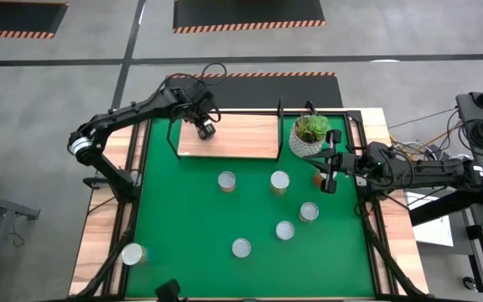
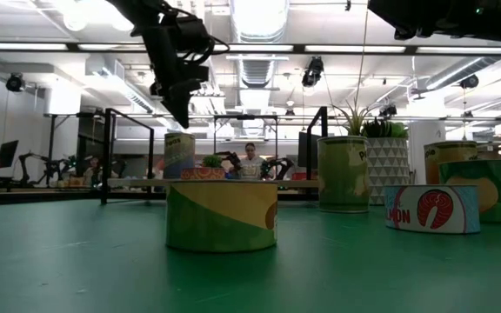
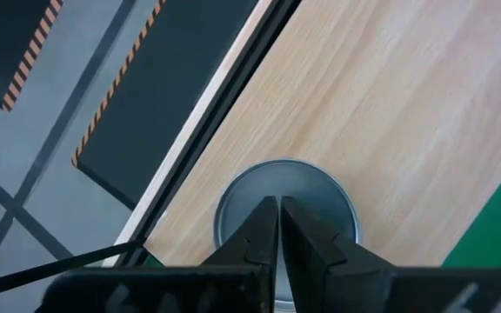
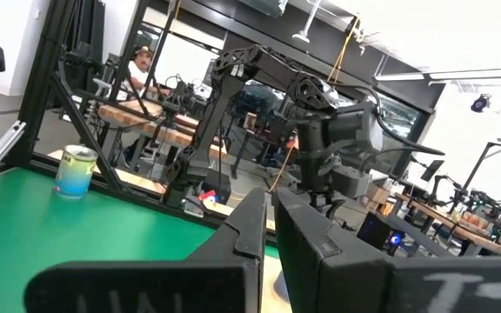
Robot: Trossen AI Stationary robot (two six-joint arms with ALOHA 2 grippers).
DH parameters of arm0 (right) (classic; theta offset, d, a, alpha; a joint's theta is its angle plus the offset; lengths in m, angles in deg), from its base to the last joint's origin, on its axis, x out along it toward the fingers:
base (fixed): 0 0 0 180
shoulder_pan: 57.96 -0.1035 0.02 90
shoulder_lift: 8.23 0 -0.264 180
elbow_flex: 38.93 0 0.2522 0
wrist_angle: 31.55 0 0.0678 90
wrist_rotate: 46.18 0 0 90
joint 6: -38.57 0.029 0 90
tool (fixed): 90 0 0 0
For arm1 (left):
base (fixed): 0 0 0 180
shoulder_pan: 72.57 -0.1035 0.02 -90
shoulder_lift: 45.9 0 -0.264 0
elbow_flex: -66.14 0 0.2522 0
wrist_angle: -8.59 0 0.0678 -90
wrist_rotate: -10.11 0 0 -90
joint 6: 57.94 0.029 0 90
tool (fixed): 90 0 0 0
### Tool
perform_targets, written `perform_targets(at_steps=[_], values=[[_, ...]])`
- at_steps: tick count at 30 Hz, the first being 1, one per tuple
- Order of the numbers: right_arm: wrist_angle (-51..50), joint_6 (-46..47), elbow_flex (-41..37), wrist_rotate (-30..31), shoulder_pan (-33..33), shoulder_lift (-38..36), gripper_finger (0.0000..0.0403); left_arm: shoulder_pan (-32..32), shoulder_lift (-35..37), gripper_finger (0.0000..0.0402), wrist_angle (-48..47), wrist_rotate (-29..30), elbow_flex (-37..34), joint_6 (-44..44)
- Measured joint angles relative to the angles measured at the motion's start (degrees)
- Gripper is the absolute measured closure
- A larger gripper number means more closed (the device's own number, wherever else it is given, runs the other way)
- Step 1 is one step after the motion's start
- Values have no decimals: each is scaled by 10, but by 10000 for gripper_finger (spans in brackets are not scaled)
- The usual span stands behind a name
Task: Pick and place cans onto a shelf
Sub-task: Put the canned peas on the shelf
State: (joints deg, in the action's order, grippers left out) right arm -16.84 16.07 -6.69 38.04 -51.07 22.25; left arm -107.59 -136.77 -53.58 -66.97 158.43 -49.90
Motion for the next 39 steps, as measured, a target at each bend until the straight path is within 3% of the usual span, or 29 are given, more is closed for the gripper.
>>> perform_targets(at_steps=[16,23,39], values=[[-2,-1,0,0,0,0,385,0,1,401,32,-13,-52,-13],[-4,-1,0,27,0,0,385,-2,0,401,28,77,-56,-6],[-7,-7,0,30,0,0,385,-41,1,401,109,85,-87,18]])
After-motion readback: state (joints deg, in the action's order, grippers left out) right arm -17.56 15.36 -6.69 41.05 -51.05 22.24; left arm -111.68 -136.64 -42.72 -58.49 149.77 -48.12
